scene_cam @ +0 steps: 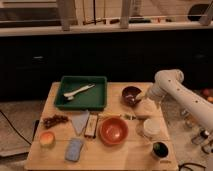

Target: Stack bowls into tray

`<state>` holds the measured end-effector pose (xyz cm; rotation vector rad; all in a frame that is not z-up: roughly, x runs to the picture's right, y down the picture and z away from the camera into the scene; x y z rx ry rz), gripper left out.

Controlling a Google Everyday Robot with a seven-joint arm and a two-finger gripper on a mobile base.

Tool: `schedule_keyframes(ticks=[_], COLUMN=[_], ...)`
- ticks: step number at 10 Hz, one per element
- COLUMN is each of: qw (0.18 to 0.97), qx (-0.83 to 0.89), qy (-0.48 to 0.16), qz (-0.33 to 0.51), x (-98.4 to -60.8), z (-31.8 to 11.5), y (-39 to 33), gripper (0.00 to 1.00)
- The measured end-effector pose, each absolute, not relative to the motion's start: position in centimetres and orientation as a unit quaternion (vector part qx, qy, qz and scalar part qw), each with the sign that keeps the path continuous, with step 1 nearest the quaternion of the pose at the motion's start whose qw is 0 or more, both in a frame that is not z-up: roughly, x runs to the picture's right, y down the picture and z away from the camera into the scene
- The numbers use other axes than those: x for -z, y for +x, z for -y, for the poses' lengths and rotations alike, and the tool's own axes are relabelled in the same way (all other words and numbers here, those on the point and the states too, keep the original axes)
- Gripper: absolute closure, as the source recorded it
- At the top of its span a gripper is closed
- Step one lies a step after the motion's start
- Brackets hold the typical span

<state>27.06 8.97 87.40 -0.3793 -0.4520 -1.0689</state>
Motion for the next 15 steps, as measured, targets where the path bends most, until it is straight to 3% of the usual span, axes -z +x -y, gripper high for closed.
schedule_keyframes(ticks=[10,12,13,15], qw=[0.84,0.843,0.845,0.848], qx=[0.466,0.46,0.453,0.447], qy=[-0.187,-0.191,-0.197,-0.198], qz=[0.205,0.202,0.202,0.205], x=[-91.2,-92.0,-92.7,-93.2], z=[-9.2,-9.2,-9.6,-9.7], y=[25.9,26.1,26.5,26.9], gripper=[0.23,0.38,0.53,0.71])
